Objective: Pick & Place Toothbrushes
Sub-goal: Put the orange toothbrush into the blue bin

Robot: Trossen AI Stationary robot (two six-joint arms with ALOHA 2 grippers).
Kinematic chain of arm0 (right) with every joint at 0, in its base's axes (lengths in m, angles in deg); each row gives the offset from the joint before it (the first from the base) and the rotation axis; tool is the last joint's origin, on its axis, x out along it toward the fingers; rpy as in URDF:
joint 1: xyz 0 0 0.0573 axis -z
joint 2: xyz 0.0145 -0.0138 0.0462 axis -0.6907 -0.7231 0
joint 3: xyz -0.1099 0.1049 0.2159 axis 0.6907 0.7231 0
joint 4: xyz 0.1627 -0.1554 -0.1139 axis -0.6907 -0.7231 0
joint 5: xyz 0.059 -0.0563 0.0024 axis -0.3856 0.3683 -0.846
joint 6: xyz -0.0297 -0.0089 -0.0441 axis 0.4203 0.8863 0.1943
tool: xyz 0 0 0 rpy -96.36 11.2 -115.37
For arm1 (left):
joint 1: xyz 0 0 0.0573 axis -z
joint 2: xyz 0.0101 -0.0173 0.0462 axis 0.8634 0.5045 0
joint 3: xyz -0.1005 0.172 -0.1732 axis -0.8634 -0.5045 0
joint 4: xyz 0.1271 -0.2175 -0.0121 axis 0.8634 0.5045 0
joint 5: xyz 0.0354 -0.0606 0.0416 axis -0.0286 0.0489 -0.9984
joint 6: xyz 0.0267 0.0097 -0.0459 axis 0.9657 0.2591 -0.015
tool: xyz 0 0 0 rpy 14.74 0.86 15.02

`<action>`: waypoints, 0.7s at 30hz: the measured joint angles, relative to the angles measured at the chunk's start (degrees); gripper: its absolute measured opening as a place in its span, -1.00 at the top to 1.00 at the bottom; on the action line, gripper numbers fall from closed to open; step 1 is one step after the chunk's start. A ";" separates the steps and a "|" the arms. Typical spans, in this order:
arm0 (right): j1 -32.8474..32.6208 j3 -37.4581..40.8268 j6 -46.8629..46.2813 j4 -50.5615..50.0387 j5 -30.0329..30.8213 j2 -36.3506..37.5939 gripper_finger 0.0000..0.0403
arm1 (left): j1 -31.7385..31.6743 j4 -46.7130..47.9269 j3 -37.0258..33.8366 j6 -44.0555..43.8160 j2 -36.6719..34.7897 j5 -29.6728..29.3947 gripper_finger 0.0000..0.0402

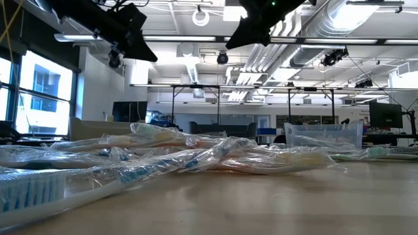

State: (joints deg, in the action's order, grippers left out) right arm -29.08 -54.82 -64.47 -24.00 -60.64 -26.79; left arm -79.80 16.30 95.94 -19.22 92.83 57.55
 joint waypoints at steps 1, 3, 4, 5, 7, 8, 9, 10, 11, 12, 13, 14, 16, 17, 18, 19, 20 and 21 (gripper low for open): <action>0.00 0.00 -0.04 0.07 -0.58 0.19 0.97 | 0.00 0.04 0.00 0.12 -0.18 -0.02 0.94; 0.00 0.02 0.23 1.05 -0.60 0.39 0.97 | 0.00 -0.02 0.00 0.26 -0.36 -0.04 0.94; 0.00 0.00 0.44 1.56 -0.61 0.71 0.97 | 0.00 -0.03 0.00 0.26 -0.37 -0.04 0.94; 0.00 0.01 0.69 1.42 -0.59 1.22 0.97 | 0.00 0.07 0.00 0.27 -0.46 -0.04 0.94; 0.13 0.02 1.24 1.59 -0.19 1.92 0.98 | 0.00 0.00 0.00 0.27 -0.66 -0.06 0.94; 0.11 0.02 1.29 1.75 -0.05 2.42 0.98 | 0.00 -0.10 0.00 0.27 -0.67 -0.05 0.94; 0.11 0.17 1.27 1.81 -0.01 3.17 0.98 | 0.00 -0.06 0.00 0.26 -0.66 -0.07 0.94; 0.11 0.69 1.27 2.24 0.02 3.96 0.98 | 0.00 0.07 0.00 0.28 -0.63 -0.05 0.94; 0.11 1.25 1.33 2.62 0.01 4.66 0.98 | 0.00 0.08 0.00 0.28 -0.63 -0.07 0.94; 0.05 2.01 1.29 3.64 -0.01 5.57 0.98 | 0.00 0.04 0.00 0.28 -0.63 -0.07 0.94; 0.02 3.05 1.24 4.85 0.02 6.72 0.98 | 0.00 0.04 0.00 0.42 -0.67 -0.05 0.94; 0.06 4.47 1.20 5.85 0.02 8.01 0.98 | 0.00 0.06 0.00 0.84 -0.69 -0.05 0.94; 0.11 7.65 0.84 9.00 0.65 10.28 0.98 | 0.57 0.04 0.00 1.56 -0.72 -0.06 0.94; 0.19 9.21 0.07 10.95 1.08 11.60 0.98 | 1.04 0.02 0.00 1.84 -0.74 -0.07 0.94; 0.47 11.00 -0.40 12.03 1.26 12.88 0.98 | 1.53 0.01 0.00 1.95 -0.74 -0.06 0.94; 0.76 12.68 -0.88 12.84 1.46 13.90 0.98 | 2.00 0.01 0.00 2.11 -0.74 -0.07 0.94; 0.89 14.02 -1.46 13.98 1.50 14.83 0.98 | 2.42 0.00 0.00 2.41 -0.74 -0.06 0.94; 0.97 15.37 -2.27 15.05 1.48 15.83 0.98 | 2.88 -0.03 0.00 2.76 -0.74 -0.07 0.94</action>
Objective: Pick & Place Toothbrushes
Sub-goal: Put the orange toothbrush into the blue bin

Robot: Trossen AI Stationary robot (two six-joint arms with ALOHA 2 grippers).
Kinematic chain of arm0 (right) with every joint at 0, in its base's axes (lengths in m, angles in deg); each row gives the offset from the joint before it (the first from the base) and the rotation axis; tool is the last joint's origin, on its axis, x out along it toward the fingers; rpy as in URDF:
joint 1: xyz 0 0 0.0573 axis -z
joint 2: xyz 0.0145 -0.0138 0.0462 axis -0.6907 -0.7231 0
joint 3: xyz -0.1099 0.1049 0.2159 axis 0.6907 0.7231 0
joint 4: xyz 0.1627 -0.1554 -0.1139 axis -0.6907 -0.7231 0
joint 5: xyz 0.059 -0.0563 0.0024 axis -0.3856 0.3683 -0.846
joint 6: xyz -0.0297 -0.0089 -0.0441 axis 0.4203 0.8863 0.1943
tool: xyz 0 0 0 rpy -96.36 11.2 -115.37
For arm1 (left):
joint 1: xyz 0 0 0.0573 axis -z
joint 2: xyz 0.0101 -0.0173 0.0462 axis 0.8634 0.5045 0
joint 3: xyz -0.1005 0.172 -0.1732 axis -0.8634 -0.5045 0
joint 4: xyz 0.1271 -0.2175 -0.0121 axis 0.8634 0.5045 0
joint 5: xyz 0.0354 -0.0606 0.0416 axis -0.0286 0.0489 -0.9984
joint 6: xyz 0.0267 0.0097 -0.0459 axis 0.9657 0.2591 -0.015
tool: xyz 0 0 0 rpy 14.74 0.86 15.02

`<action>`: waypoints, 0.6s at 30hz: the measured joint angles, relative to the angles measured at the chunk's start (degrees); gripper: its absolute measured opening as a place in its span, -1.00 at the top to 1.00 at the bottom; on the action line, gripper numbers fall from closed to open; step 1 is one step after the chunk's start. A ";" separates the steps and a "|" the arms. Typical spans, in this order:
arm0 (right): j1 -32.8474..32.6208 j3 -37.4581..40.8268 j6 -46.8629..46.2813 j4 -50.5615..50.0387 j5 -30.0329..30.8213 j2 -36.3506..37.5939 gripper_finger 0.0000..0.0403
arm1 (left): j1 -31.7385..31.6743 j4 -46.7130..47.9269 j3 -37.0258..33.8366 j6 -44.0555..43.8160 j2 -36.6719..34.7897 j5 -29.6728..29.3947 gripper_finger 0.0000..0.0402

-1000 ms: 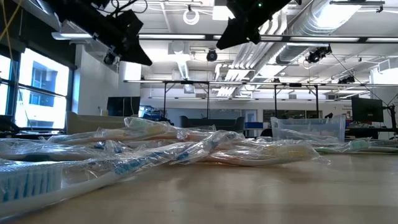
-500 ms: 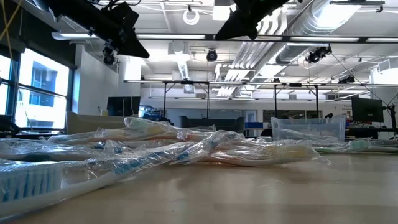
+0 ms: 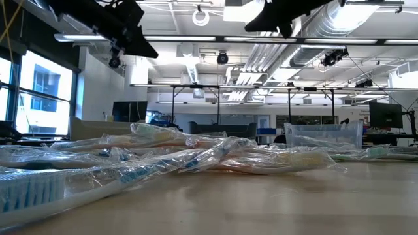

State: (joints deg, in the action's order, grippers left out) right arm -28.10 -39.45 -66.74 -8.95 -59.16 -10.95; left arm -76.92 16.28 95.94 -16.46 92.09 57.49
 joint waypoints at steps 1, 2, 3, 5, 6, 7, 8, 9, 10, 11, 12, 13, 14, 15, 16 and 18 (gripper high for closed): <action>0.00 1.31 -0.90 0.53 0.04 0.92 0.98 | 0.63 -0.11 0.00 0.10 0.00 -0.05 0.94; -0.04 2.51 -1.79 0.76 -0.01 1.57 0.98 | 1.22 -0.23 0.00 0.10 0.00 -0.15 0.94; -0.09 3.43 -2.52 1.41 -0.07 2.13 0.98 | 1.68 -0.25 0.00 0.10 0.00 -0.13 0.94; -0.23 5.10 -4.01 2.09 -0.46 3.04 0.98 | 2.49 -0.34 0.00 0.08 0.00 -0.19 0.94; -0.31 5.91 -4.49 2.09 -0.64 3.36 0.98 | 2.99 -0.42 0.00 -0.08 0.00 -0.35 0.94; -0.56 6.40 -5.21 2.52 -0.67 3.53 0.98 | 3.46 -0.45 0.00 -0.45 0.00 -0.76 0.94; -0.78 6.80 -5.69 2.82 -0.64 3.69 0.98 | 3.95 -0.45 0.00 -1.07 0.00 -1.32 0.94; -0.98 7.04 -6.22 2.59 -0.58 3.72 0.98 | 4.44 -0.45 0.00 -1.76 0.00 -1.85 0.94; -1.26 7.16 -6.79 2.41 -0.75 3.72 0.98 | 5.07 -0.45 0.00 -2.49 0.00 -2.76 0.94; -1.63 7.16 -7.27 2.55 -0.88 3.72 0.98 | 5.83 -0.45 0.00 -3.02 0.00 -3.69 0.94; -2.07 7.16 -7.77 2.76 -0.87 3.72 0.98 | 6.83 -0.45 0.00 -3.24 0.00 -5.21 0.94; -2.49 7.16 -8.03 2.99 -0.84 3.72 0.98 | 8.03 -0.45 0.00 -3.35 0.00 -6.62 0.94; -2.95 7.16 -8.11 3.37 -0.82 3.72 0.98 | 9.17 -0.45 0.00 -3.35 0.00 -8.23 0.94; -3.45 7.14 -8.11 3.77 -0.82 3.74 0.98 | 10.24 -0.45 -0.01 -3.35 0.00 -9.75 0.94; -3.95 7.14 -8.09 4.09 -0.80 3.74 0.98 | 11.22 -0.45 -0.02 -3.34 0.00 -11.00 0.94; -4.88 7.14 -8.07 4.92 -0.78 3.74 0.98 | 12.95 -0.45 -0.02 -3.38 0.00 -12.69 0.94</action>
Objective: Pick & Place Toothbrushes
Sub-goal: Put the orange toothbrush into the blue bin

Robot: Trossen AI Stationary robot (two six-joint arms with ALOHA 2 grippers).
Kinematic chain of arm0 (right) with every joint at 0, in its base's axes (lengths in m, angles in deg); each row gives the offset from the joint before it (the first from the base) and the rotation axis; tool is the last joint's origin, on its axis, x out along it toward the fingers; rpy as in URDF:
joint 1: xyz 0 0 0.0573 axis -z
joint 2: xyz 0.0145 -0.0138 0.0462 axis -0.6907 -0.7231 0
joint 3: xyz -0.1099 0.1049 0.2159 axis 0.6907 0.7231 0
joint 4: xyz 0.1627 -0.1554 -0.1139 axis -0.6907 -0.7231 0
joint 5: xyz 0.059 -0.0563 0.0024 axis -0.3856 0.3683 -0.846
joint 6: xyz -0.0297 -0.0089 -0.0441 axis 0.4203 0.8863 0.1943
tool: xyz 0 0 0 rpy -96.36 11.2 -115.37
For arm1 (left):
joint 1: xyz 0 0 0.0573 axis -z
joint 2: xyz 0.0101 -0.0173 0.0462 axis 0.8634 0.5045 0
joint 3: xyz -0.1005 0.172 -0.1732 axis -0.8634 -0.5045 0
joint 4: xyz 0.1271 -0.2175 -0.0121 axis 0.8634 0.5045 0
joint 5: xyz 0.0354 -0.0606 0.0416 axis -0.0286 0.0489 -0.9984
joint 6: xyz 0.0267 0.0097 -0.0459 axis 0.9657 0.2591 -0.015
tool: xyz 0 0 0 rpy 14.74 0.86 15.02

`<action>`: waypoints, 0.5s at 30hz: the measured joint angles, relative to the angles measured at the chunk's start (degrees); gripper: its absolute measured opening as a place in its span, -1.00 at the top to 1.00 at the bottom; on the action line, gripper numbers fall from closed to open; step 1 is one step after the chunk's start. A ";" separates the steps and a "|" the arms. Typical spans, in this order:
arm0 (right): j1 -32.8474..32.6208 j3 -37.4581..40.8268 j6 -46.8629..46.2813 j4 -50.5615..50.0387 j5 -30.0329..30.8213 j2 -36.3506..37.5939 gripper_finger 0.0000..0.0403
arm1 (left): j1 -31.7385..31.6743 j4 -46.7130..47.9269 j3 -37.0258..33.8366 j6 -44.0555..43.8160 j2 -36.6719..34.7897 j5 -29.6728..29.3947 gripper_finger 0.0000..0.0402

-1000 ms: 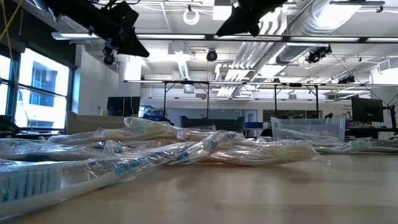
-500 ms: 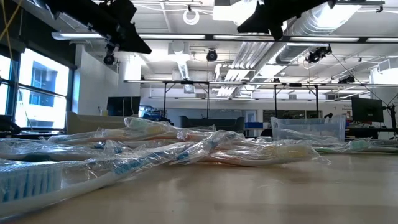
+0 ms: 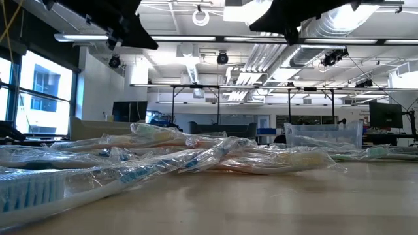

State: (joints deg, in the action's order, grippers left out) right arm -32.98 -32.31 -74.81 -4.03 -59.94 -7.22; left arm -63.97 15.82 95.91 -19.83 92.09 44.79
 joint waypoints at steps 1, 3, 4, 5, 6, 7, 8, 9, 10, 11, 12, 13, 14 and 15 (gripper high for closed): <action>-0.42 0.00 0.00 0.49 0.01 0.00 0.98 | 0.80 0.00 -0.02 0.00 0.00 -0.74 0.94; -1.18 0.00 0.00 0.72 0.02 0.00 0.98 | 2.35 0.00 -0.02 0.00 0.00 -1.62 0.94; -1.56 0.00 0.00 0.61 0.05 0.00 0.98 | 3.02 0.00 -0.02 -0.03 0.01 -2.06 0.94; -1.93 0.00 0.00 0.38 0.07 0.00 0.98 | 3.61 0.03 -0.02 -0.32 0.02 -2.33 0.94; -2.28 0.00 0.02 0.23 0.11 -0.02 0.98 | 4.16 0.04 -0.02 -0.87 0.02 -2.64 0.94; -2.59 0.00 0.01 0.24 0.11 -0.02 0.98 | 4.66 0.08 -0.02 -1.21 0.02 -3.02 0.94; -2.89 0.00 0.01 0.27 0.12 -0.02 0.98 | 5.11 0.13 -0.02 -1.39 0.02 -3.49 0.94; -3.13 0.00 0.02 0.41 0.11 -0.02 0.98 | 5.55 0.15 -0.02 -1.48 0.02 -3.96 0.94; -3.29 0.00 0.00 0.65 0.13 -0.02 0.98 | 5.90 0.18 -0.02 -1.48 0.02 -4.44 0.94; -3.42 -0.02 -0.06 0.73 0.13 -0.02 0.98 | 6.03 0.27 -0.02 -1.49 0.04 -4.79 0.94; -3.53 -0.02 -0.16 0.87 0.13 -0.02 0.98 | 6.26 0.36 -0.02 -1.49 0.04 -4.86 0.94; -3.61 -0.02 -0.29 1.20 0.13 -0.02 0.98 | 6.28 0.37 -0.02 -1.49 0.04 -4.88 0.94; -3.60 -0.02 -0.35 1.50 0.13 -0.02 0.98 | 6.26 0.37 -0.02 -1.51 0.04 -4.86 0.94; -3.59 -0.02 -0.34 1.58 0.15 -0.02 0.98 | 6.22 0.39 -0.02 -1.52 0.04 -4.86 0.94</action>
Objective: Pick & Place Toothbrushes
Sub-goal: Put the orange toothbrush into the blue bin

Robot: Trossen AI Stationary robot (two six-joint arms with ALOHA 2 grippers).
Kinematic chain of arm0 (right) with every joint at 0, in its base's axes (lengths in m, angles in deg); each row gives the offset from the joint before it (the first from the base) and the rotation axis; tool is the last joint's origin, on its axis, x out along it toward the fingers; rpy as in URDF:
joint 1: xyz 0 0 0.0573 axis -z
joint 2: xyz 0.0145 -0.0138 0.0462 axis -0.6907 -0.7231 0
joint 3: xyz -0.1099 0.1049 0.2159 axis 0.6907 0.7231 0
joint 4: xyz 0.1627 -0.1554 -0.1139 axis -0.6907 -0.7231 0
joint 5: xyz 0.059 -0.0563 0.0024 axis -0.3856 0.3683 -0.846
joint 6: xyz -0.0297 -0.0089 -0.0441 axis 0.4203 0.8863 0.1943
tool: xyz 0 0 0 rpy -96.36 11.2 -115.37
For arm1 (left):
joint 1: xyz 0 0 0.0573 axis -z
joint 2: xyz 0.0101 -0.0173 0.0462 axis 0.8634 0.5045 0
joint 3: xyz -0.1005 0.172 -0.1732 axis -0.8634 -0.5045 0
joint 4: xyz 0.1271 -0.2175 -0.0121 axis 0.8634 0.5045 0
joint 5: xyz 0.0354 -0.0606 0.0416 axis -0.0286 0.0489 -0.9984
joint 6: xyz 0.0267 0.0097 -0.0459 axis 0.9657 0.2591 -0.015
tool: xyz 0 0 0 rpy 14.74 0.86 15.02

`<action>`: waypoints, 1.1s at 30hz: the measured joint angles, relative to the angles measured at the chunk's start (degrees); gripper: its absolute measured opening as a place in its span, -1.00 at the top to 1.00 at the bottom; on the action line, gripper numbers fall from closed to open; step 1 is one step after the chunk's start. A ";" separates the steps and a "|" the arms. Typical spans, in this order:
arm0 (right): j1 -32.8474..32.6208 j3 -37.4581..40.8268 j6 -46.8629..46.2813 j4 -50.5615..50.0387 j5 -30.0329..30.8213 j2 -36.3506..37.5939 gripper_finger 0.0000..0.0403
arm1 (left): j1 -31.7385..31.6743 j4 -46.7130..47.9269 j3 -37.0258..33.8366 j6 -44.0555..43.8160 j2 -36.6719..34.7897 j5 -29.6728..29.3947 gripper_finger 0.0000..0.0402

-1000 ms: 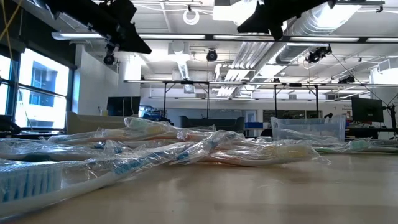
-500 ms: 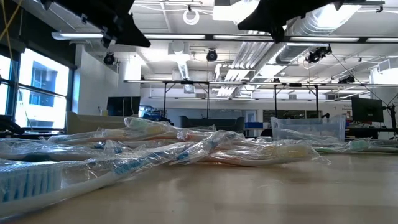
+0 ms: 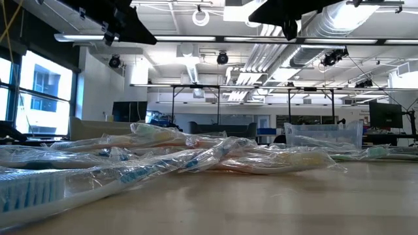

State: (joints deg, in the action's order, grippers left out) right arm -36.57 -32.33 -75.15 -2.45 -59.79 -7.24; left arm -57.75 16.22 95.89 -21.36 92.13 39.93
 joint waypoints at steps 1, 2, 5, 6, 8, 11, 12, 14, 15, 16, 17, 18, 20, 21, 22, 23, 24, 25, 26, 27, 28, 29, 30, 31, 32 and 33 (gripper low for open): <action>0.00 0.00 0.03 0.00 0.01 0.00 0.98 | -0.02 0.05 0.00 0.02 0.00 0.02 0.94; 0.00 0.00 0.37 -0.02 0.03 0.00 0.98 | -0.04 0.20 0.00 0.02 0.00 0.02 0.94; 0.13 0.00 3.16 0.09 0.36 -0.02 0.98 | -0.03 0.22 0.00 0.38 0.00 0.07 0.94; 0.13 0.00 3.81 0.38 0.88 -0.02 0.98 | -0.04 0.18 0.00 0.49 0.00 0.07 0.94; 0.13 -0.02 4.69 0.95 2.61 -0.02 0.98 | -0.04 0.12 0.00 0.52 0.00 -0.01 0.94; 0.13 -0.02 4.79 1.39 4.89 -0.02 0.98 | -0.04 0.09 0.00 0.54 0.00 0.02 0.94; 0.13 -0.02 4.73 1.52 5.78 -0.02 0.98 | -0.05 0.11 0.00 0.54 0.00 0.32 0.94; 0.15 -0.02 4.56 2.00 6.91 -0.02 0.98 | -0.06 0.13 0.00 0.56 0.00 1.79 0.94; 0.15 -0.02 4.52 2.43 7.25 -0.02 0.98 | -0.06 0.13 0.00 0.57 0.00 2.76 0.94; 0.15 -0.02 4.52 3.03 7.56 -0.02 0.98 | -0.06 0.13 0.00 0.58 0.00 3.67 0.94; 0.15 -0.02 4.49 3.57 7.84 -0.02 0.99 | -0.06 0.15 0.00 0.63 0.00 4.75 0.94; 0.14 -0.02 4.45 4.10 7.88 -0.02 0.99 | -0.04 0.15 0.00 0.63 0.00 5.75 0.94; -0.03 -0.02 3.28 5.14 7.74 -0.02 0.99 | -0.06 0.15 0.00 0.65 0.00 7.85 0.94; -0.13 -0.02 2.23 5.60 7.66 -0.02 0.99 | -0.06 0.17 0.00 0.65 0.00 8.66 0.94; -0.21 -0.04 1.16 6.06 7.59 -0.02 0.99 | -0.04 0.17 0.00 0.63 0.00 9.04 0.94; -0.26 -0.04 0.16 6.32 7.58 -0.02 0.99 | -0.04 0.21 0.00 0.53 0.00 9.50 0.94; -0.26 -0.04 -0.52 6.42 7.53 -0.02 0.99 | -0.04 0.27 0.00 0.51 0.00 10.20 0.94; -0.28 -0.04 -1.34 6.39 7.50 -0.02 0.99 | -0.04 0.47 0.00 0.50 0.00 10.57 0.94; -0.38 -0.04 -2.41 6.36 7.28 -0.02 0.99 | -0.04 0.69 0.00 0.47 0.00 11.01 0.94; -0.42 -0.04 -3.42 6.35 7.01 -0.02 0.99 | -0.04 0.94 0.00 0.37 0.00 11.57 0.94; -0.42 -0.04 -4.26 6.34 6.19 -0.02 0.99 | -0.04 1.22 0.00 0.17 0.00 11.77 0.94; -0.41 -0.04 -4.53 6.36 5.25 -0.02 0.99 | -0.04 1.56 0.00 -0.39 0.00 12.01 0.94; -0.36 -0.04 -4.48 6.34 4.25 -0.02 0.99 | -0.04 1.90 0.00 -1.32 0.00 12.45 0.94; -0.37 -0.04 -4.17 6.34 3.39 -0.02 0.99 | -0.06 2.13 0.00 -2.26 0.00 13.44 0.94; -0.37 -0.04 -3.76 6.32 2.60 -0.02 0.99 | -0.06 2.12 0.00 -2.57 0.00 14.38 0.94; -0.37 -0.04 -2.82 6.32 2.48 -0.02 0.99 | -0.06 1.98 0.00 -2.57 0.00 15.34 0.94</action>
State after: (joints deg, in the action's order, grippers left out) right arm -36.94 -32.37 -77.97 3.87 -57.31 -7.26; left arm -57.81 18.19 95.89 -23.93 92.13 55.27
